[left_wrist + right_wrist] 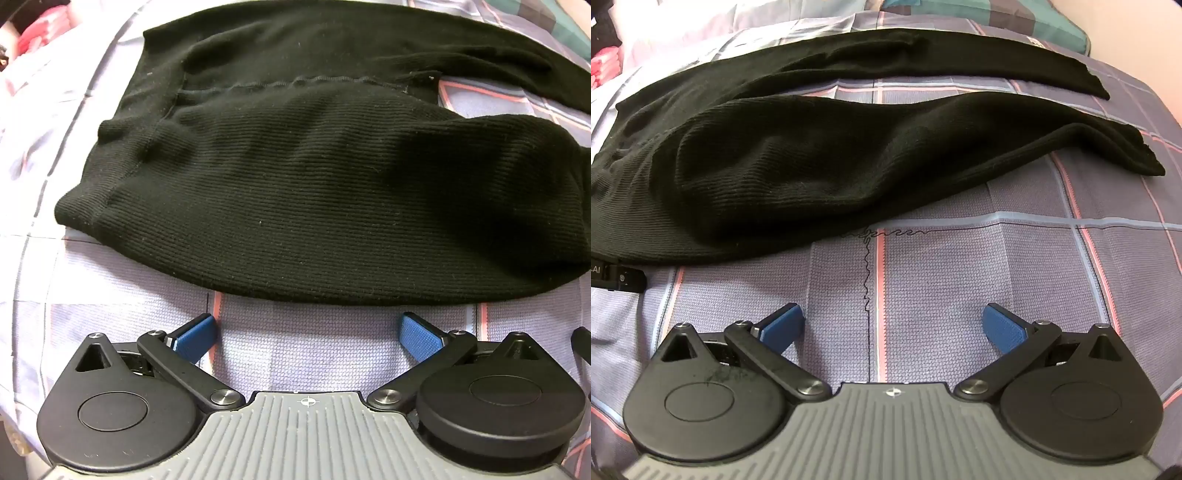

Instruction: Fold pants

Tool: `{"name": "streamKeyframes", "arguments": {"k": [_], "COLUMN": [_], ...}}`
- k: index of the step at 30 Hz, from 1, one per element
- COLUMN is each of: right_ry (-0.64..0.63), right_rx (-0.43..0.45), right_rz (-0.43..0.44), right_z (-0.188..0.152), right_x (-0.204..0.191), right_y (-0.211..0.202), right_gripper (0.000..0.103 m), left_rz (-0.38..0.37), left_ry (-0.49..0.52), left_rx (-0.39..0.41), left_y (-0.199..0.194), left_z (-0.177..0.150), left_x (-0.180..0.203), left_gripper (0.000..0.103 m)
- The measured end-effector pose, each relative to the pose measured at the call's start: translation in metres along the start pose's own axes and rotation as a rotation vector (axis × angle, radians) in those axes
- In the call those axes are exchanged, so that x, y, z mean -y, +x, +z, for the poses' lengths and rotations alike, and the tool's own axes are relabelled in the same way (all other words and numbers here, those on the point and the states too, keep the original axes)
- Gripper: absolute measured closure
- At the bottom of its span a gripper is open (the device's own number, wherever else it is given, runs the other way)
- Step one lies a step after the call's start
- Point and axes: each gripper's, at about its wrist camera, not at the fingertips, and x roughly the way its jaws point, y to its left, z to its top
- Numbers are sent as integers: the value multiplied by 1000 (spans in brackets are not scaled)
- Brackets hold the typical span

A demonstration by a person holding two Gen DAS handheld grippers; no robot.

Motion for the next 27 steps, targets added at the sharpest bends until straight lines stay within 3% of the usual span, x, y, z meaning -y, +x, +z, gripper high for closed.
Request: {"name": "streamKeyframes", "arguments": {"k": [27], "right_ry": [3], "right_rx": [-40], "right_rz": [4], "right_z": [2], "right_x": [0], "right_y": [6], "right_gripper": [0], "left_rz": [0], "left_ry": [-4], "left_rx": [-28], "left_y": [4], "left_z": [2], "left_x": [-1], "left_gripper": [0]}}
